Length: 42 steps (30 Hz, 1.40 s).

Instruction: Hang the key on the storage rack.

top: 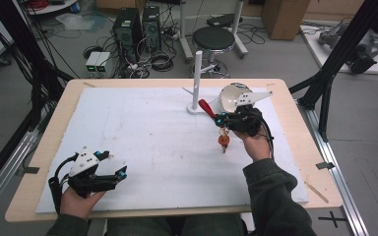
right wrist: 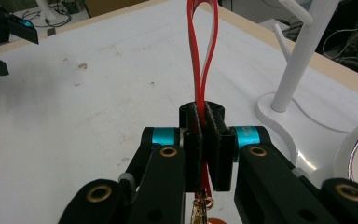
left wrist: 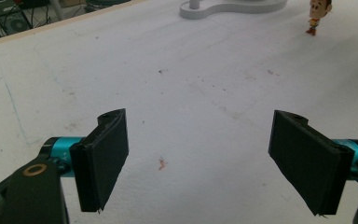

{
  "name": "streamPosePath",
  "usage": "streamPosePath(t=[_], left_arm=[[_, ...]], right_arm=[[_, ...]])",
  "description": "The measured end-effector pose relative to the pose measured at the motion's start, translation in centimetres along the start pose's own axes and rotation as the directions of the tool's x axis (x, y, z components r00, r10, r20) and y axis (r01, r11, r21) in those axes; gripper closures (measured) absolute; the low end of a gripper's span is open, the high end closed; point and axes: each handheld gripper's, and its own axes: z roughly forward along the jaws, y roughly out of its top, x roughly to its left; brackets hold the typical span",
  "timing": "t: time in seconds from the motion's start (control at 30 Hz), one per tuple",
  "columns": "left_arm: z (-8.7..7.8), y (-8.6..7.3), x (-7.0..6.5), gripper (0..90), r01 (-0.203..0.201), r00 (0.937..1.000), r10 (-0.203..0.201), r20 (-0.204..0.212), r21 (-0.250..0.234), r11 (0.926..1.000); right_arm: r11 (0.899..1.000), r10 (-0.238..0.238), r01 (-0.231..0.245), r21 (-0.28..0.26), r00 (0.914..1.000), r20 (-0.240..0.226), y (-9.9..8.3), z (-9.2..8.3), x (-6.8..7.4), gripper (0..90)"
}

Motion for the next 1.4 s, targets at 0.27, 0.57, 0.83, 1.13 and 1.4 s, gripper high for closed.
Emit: streamPosePath(t=[0.27, 0.57, 0.83, 1.13, 1.4], left_arm=[[0.0, 0.0, 0.0, 20.4, 0.001, 1.0000, -0.001, -0.001, -0.001, 1.0000], [0.0, 0.0, 0.0, 20.4, 0.001, 1.0000, -0.001, 0.000, -0.002, 1.0000], [0.0, 0.0, 0.1, 20.4, 0.001, 1.0000, -0.001, -0.003, -0.001, 1.0000], [-0.1, 0.0, 0.1, 20.4, -0.002, 1.0000, 0.002, -0.001, 0.000, 1.0000], [-0.1, 0.0, 0.1, 20.4, 0.003, 1.0000, -0.003, -0.001, -0.005, 1.0000]], right_arm=[[1.000, -0.026, 0.026, -0.009, 0.9996, 0.012, 1.3, 0.0, 0.0, 86.3], [1.000, -0.021, 0.022, -0.009, 0.9990, 0.039, 2.4, 0.3, -0.3, 86.3], [1.000, -0.019, 0.019, -0.001, 0.9986, 0.048, 3.2, 0.9, -0.7, 86.3], [1.000, -0.013, 0.013, -0.003, 0.9975, 0.069, 4.4, 1.3, -1.2, 86.3], [1.000, -0.004, 0.003, 0.002, 0.9966, 0.082, 5.3, 2.0, -1.8, 86.3]])
